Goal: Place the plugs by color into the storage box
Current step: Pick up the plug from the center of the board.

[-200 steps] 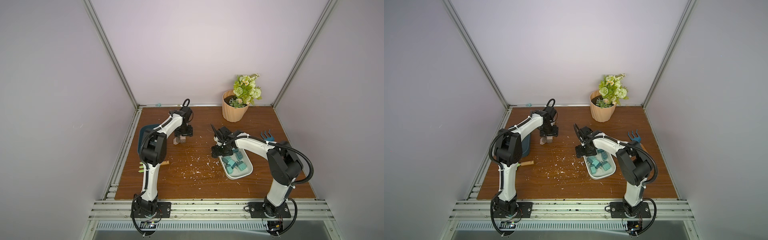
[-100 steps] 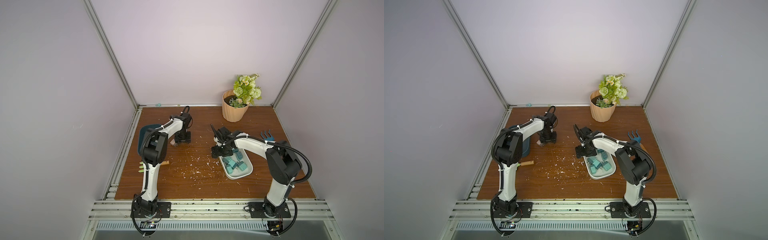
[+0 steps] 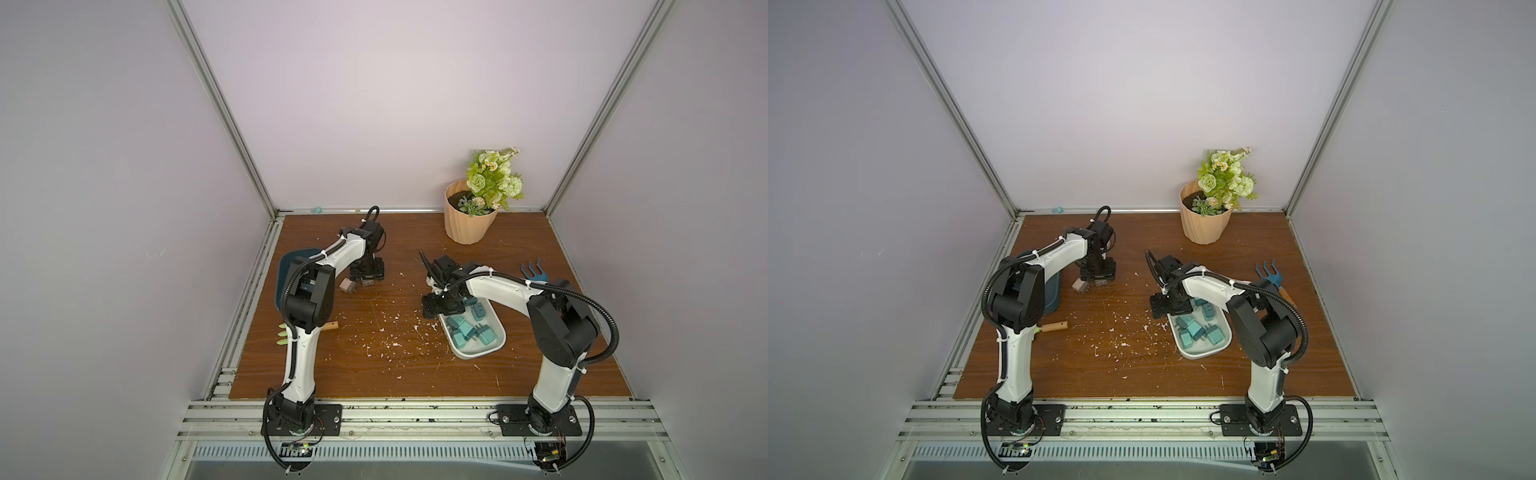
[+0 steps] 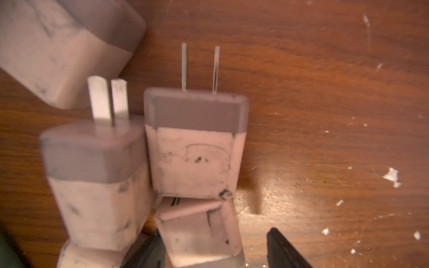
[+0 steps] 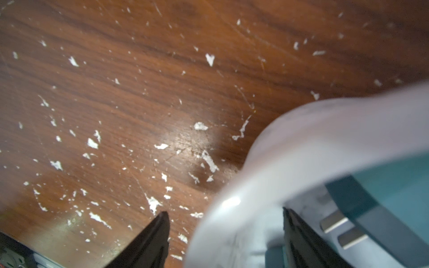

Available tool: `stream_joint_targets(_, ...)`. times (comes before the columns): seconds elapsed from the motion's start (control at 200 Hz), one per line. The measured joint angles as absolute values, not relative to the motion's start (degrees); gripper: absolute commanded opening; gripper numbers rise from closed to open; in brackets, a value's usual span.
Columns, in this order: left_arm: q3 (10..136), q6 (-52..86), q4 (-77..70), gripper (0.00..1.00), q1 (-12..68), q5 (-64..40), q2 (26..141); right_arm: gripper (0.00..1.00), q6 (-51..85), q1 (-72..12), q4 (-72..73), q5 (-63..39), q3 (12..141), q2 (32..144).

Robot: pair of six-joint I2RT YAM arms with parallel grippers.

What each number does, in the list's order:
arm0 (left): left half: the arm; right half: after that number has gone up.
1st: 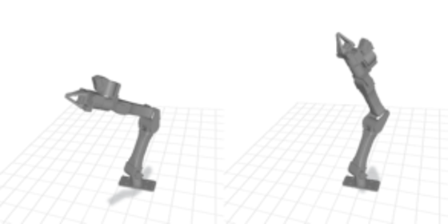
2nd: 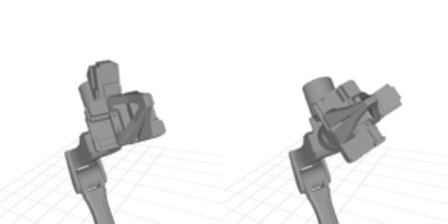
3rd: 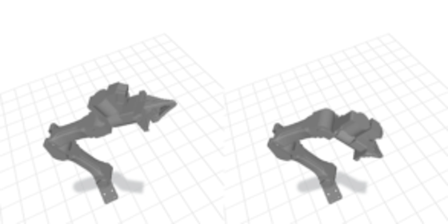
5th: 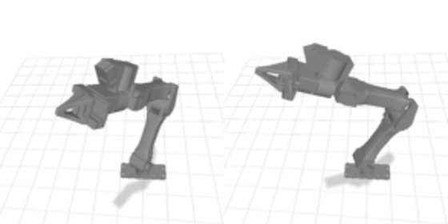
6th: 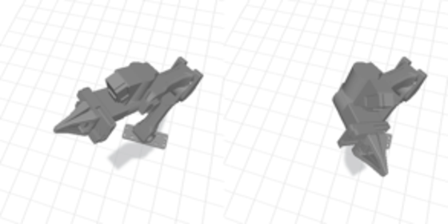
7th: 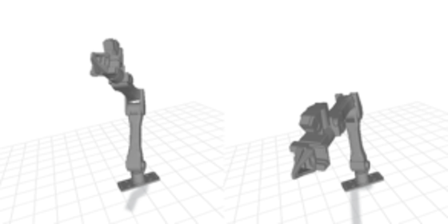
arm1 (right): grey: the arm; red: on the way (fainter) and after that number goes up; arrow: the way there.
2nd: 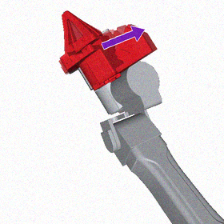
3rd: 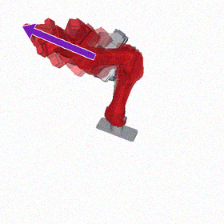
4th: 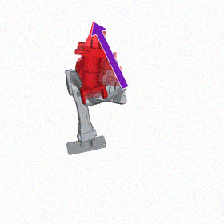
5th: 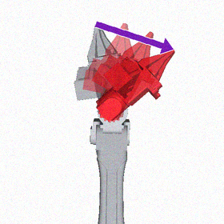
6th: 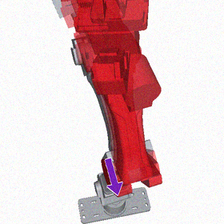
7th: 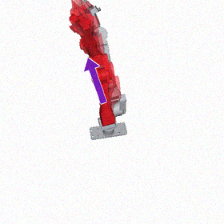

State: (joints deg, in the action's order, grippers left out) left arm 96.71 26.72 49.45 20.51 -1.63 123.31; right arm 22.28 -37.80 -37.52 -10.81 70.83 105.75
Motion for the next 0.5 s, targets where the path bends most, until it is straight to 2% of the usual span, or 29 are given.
stream_joint_targets(0.23,96.82,26.87,49.47,0.49,20.51,-1.10,124.79,0.80,22.28,-37.82,-37.50,-10.79,70.83,105.78)
stream_joint_targets(0.5,96.82,26.55,49.43,0.46,20.51,-0.36,124.75,0.80,22.28,-37.82,-37.45,-10.81,70.83,105.78)
